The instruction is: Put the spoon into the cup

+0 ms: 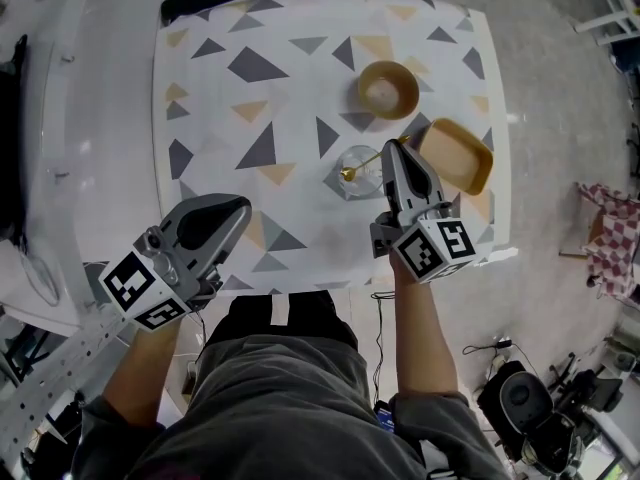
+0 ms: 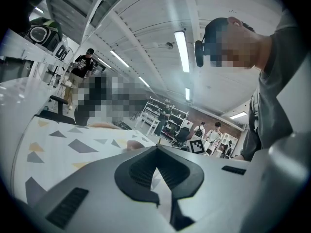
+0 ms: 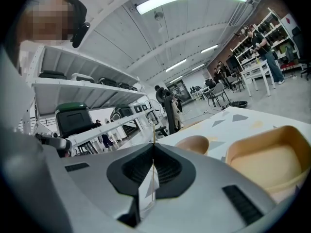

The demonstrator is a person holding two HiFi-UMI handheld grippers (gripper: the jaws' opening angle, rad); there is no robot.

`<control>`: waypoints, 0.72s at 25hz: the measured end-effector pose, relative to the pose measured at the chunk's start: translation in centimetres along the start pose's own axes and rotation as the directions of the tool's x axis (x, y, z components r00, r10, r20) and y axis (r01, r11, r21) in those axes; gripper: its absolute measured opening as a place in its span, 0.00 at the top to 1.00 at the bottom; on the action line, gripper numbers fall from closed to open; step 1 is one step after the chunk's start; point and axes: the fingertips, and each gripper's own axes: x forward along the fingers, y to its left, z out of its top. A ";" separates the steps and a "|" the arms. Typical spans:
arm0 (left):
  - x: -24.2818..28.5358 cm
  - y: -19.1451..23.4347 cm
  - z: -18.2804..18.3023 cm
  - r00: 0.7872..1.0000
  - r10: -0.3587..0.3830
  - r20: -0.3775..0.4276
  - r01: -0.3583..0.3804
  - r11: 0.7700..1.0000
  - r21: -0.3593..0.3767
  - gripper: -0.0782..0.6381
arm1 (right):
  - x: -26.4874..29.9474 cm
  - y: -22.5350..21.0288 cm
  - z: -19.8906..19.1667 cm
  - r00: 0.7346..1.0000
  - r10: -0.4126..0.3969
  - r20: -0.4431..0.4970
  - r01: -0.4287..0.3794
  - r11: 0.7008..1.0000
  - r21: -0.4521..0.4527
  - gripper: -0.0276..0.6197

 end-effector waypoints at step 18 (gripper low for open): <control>-0.7 0.0 0.4 1.000 0.000 0.013 0.000 1.000 0.002 0.87 | 0.2 -0.3 -1.2 0.998 -0.056 -0.042 0.055 0.998 -0.024 0.92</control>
